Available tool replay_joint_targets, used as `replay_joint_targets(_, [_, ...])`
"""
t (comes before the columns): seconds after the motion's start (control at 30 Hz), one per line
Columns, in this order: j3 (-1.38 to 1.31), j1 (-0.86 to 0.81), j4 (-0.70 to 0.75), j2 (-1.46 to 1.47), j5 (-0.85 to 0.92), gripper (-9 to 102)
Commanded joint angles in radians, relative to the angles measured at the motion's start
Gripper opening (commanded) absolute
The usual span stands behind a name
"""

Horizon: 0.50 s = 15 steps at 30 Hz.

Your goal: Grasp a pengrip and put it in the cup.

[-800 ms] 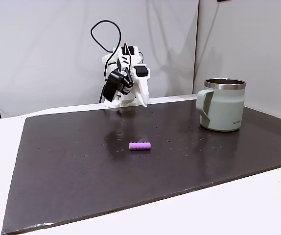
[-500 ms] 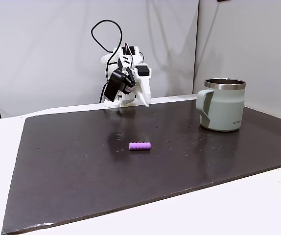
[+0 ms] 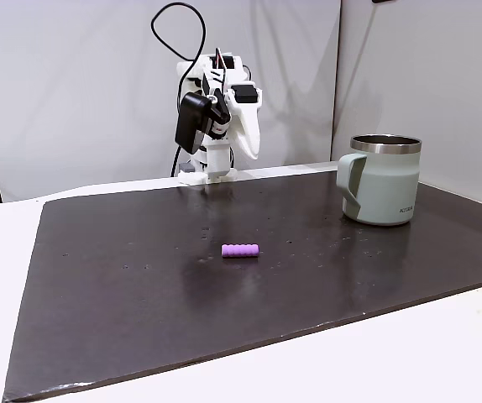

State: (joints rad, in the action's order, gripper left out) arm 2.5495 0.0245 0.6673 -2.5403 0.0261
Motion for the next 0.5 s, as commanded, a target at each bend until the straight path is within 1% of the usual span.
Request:
replay_joint_targets(0.0, [-0.258, -0.023, -0.071, 0.374, -0.046, 0])
replay_joint_targets(0.13, [-0.334, 0.009, -0.141, 0.569, -0.112, 0])
replay_joint_targets(0.3, [-0.463, 0.026, -0.146, 0.755, -0.235, 0])
replay_joint_targets(0.37, [-0.522, 0.026, -0.12, 0.799, -0.302, 0])
replay_joint_targets(0.47, [-0.666, 0.035, -0.028, 0.897, -0.376, 0])
